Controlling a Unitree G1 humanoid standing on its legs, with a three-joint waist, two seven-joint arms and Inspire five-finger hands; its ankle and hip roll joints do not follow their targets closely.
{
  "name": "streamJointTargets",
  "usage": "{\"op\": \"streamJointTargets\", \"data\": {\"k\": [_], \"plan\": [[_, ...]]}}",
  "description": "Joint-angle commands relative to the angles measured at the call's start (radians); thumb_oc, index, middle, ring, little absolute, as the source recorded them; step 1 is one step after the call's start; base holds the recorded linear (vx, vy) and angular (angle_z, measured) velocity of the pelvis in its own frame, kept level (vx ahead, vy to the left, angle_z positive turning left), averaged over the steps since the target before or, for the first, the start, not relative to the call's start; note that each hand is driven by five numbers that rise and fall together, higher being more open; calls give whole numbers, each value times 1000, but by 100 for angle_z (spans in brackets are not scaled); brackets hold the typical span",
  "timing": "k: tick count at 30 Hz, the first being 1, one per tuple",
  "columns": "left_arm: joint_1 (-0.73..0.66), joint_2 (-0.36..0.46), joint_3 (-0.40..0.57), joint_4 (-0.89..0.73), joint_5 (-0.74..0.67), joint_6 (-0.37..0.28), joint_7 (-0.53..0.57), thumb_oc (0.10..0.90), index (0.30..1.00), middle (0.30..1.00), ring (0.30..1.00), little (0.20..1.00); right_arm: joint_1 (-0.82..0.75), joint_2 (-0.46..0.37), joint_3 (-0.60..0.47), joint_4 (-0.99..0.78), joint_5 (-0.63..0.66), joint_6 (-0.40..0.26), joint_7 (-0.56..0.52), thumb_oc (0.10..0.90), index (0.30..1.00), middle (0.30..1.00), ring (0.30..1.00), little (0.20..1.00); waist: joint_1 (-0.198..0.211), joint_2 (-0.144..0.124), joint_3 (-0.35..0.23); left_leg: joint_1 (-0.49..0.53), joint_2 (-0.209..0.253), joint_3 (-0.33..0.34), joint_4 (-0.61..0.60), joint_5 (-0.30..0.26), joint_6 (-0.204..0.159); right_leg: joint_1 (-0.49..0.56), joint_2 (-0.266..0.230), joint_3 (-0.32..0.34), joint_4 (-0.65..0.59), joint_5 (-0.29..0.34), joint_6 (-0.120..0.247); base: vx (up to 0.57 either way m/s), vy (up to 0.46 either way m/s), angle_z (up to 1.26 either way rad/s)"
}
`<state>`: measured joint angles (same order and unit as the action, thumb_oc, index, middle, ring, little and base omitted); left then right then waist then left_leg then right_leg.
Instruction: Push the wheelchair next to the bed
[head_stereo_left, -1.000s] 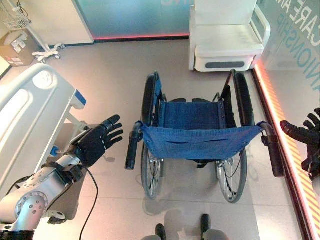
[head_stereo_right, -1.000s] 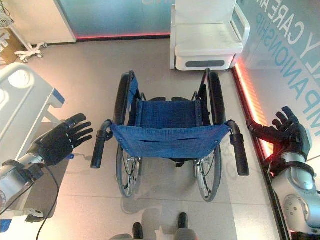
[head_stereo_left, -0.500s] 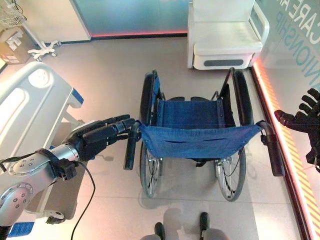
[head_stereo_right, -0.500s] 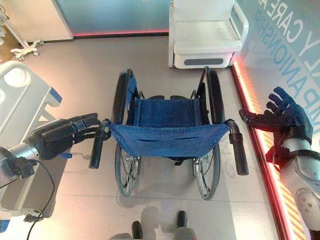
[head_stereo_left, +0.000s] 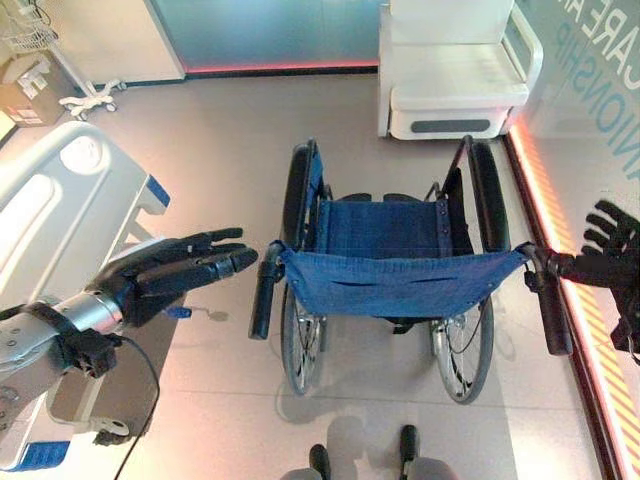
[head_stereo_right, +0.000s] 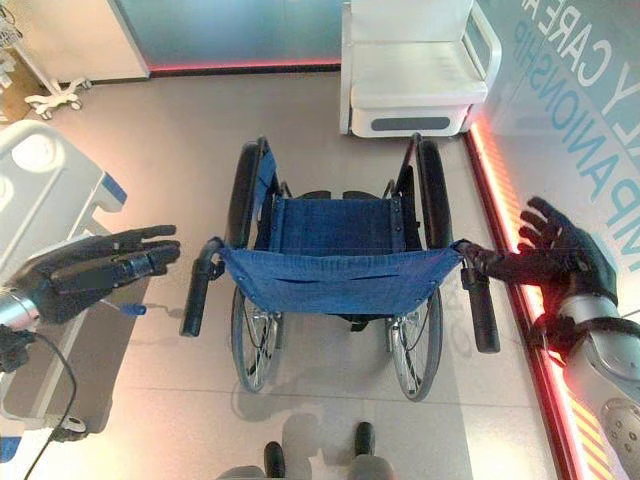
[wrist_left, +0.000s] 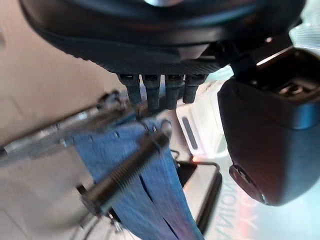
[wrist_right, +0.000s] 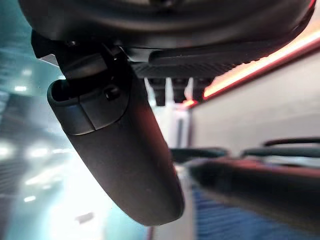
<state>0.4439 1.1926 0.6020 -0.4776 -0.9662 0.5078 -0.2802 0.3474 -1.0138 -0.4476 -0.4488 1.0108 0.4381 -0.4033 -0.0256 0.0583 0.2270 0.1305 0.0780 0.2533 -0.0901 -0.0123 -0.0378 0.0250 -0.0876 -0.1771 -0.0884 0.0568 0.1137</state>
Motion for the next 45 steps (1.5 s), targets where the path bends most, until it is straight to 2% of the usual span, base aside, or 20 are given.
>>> {"op": "streamJointTargets", "data": {"k": [1,6,10,15,20,26,31,35,40,45], "plan": [[19,113,137,-6,-58,-136,-73,800,900,900,900,900,-47,-95,-114,-62,39,-62,40,800,900,900,900,900,-11,-38,-58,-53,2,34,3,31,-23,40,-13,-56,1,-23,20,0,0,0],[45,122,140,-48,-145,-164,-58,800,900,900,900,900,-18,-90,-100,-78,41,-67,50,800,900,900,900,900,-14,-36,-57,-51,1,38,3,30,-23,42,-15,-59,1,-24,24,0,0,0],[70,126,153,-73,-147,-181,-22,800,900,900,900,900,26,-95,-117,-99,90,-63,93,800,900,900,900,900,-18,-39,-56,-51,1,39,3,29,-23,41,-15,-59,1,-24,25,0,0,0],[108,123,167,-69,-109,-196,-35,800,900,900,900,900,58,-95,-109,-112,102,-77,136,800,900,900,900,900,-16,-42,-56,-53,1,41,3,29,-25,38,-15,-63,1,-23,28,0,0,0],[150,120,152,-71,-87,-135,-29,800,900,900,900,900,87,-120,-87,-123,117,-72,152,800,900,900,900,900,-14,-41,-53,-53,1,41,3,31,-24,39,-16,-70,1,-22,30,0,0,0],[178,115,133,-43,-107,-126,-13,800,900,900,900,900,99,-132,-51,-91,76,-55,119,800,900,900,900,900,-12,-37,-47,-52,3,42,3,35,-24,40,-13,-68,1,-22,30,0,0,0],[229,144,166,-37,-15,-88,24,800,900,900,900,900,102,-164,-40,-81,58,-35,65,800,900,900,900,900,-7,-34,-36,-60,4,41,3,40,-24,33,-15,-70,1,-18,31,0,0,0],[246,166,179,-4,-43,-69,-10,800,900,900,900,900,93,-210,-43,-52,130,-32,48,800,900,900,900,900,-6,-33,-24,-67,4,40,3,45,-25,27,-15,-72,1,-15,32,0,0,0],[247,188,166,-4,-89,-67,-34,800,900,900,900,900,77,-218,-17,-31,135,-47,38,800,900,900,900,900,-9,-27,-10,-74,3,39,3,47,-24,21,-16,-67,1,-11,31,0,0,0],[198,229,102,-13,-148,-59,-37,800,900,900,900,900,36,-249,32,-11,147,-48,14,800,900,900,900,900,-11,-27,5,-78,2,38,3,50,-24,15,-17,-66,1,-6,32,0,0,0]]}}
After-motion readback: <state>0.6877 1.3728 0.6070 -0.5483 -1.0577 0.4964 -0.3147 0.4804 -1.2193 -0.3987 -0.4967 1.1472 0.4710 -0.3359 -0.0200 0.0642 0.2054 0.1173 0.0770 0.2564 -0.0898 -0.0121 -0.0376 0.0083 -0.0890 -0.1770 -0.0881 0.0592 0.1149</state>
